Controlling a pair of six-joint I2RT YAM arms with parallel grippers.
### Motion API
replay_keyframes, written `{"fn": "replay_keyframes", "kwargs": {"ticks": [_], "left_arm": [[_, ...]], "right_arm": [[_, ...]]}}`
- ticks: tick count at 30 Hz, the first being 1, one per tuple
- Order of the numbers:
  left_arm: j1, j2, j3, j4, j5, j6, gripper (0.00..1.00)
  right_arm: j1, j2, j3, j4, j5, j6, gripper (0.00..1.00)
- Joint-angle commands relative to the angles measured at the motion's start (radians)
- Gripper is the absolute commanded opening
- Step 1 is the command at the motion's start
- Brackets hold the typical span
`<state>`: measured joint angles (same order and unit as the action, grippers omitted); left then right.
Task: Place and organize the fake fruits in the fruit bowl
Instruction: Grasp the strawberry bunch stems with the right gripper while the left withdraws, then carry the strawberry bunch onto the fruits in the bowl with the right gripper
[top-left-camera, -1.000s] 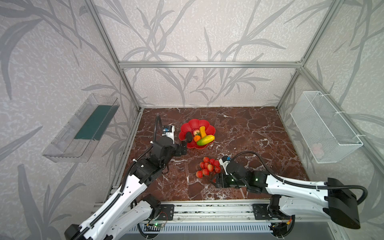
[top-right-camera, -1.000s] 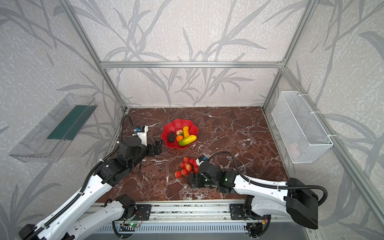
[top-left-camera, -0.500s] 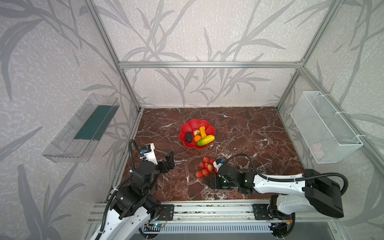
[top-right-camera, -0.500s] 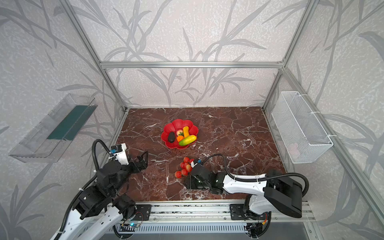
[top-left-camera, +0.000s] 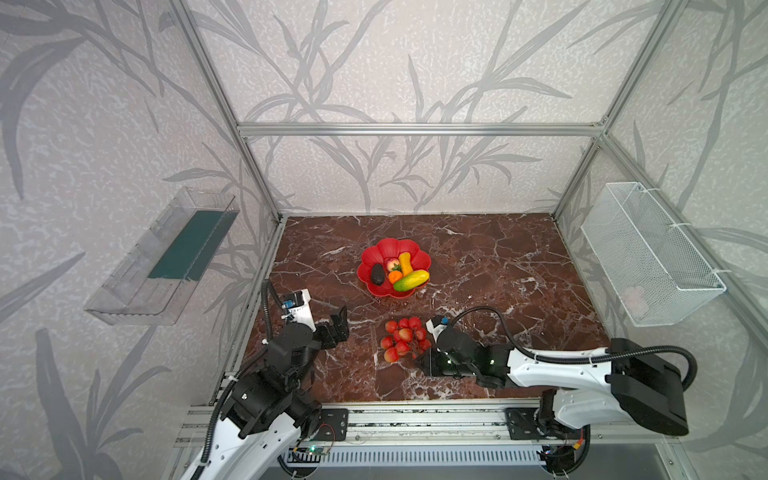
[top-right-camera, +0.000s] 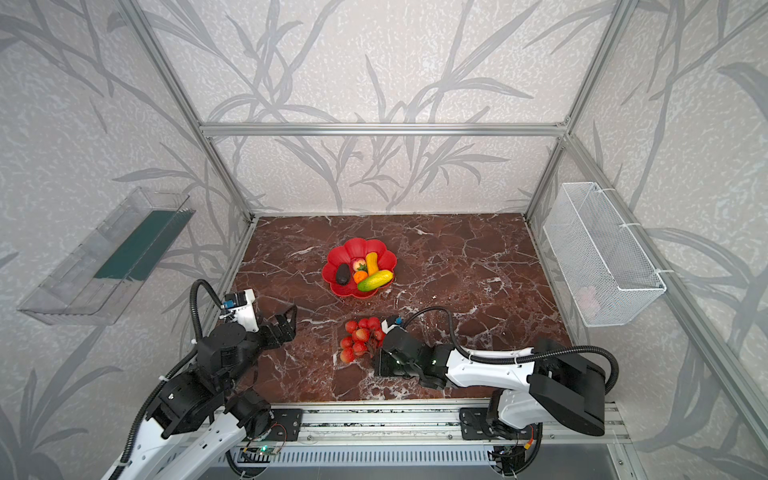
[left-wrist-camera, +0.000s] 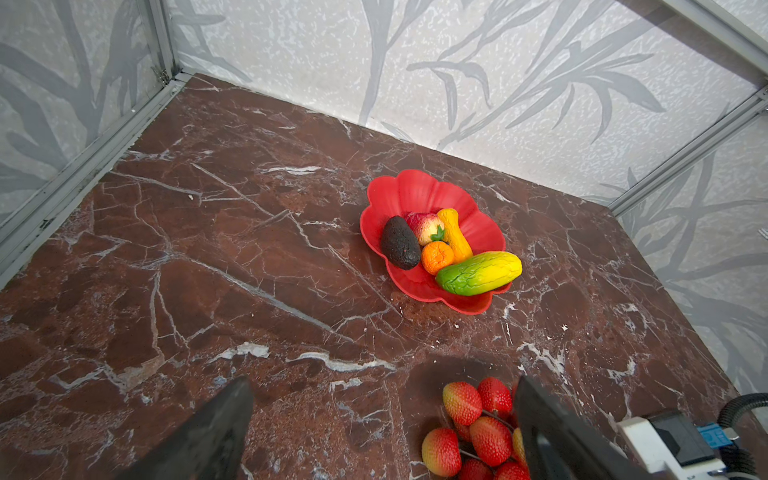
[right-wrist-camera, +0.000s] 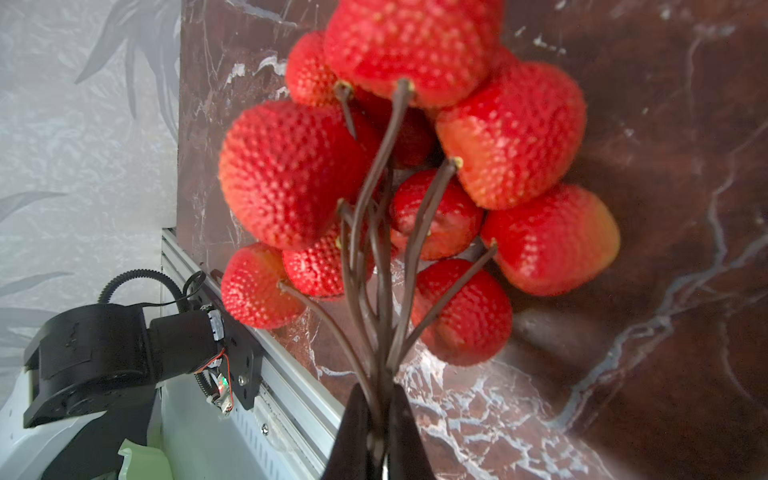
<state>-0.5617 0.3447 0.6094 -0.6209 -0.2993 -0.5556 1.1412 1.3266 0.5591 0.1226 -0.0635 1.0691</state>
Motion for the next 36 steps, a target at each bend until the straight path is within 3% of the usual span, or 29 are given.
{"fn": "replay_keyframes", "kwargs": {"ticks": [1, 4, 10, 15, 23, 30, 36], "left_arm": [[0.004, -0.012, -0.009, -0.003, 0.002, -0.020, 0.98], [0.004, -0.014, -0.013, -0.002, 0.003, -0.019, 0.98], [0.004, -0.038, -0.023, 0.012, 0.013, -0.017, 0.98], [0.004, -0.068, -0.030, 0.028, 0.044, 0.000, 0.98], [0.004, -0.075, -0.043, 0.049, 0.090, -0.014, 0.98], [0.004, -0.070, -0.053, 0.074, 0.092, -0.030, 0.98], [0.004, -0.071, -0.054, 0.069, 0.078, -0.030, 0.98]], "right_arm": [[0.005, -0.073, 0.086, -0.102, 0.059, -0.121, 0.00], [0.006, -0.097, 0.195, -0.234, 0.096, -0.236, 0.00], [-0.012, -0.086, 0.347, -0.282, 0.167, -0.422, 0.00], [-0.108, 0.005, 0.472, -0.263, 0.098, -0.525, 0.00], [-0.299, 0.252, 0.704, -0.248, -0.033, -0.658, 0.00], [-0.365, 0.516, 0.909, -0.276, -0.073, -0.737, 0.00], [-0.398, 0.658, 0.972, -0.278, -0.088, -0.732, 0.00]]}}
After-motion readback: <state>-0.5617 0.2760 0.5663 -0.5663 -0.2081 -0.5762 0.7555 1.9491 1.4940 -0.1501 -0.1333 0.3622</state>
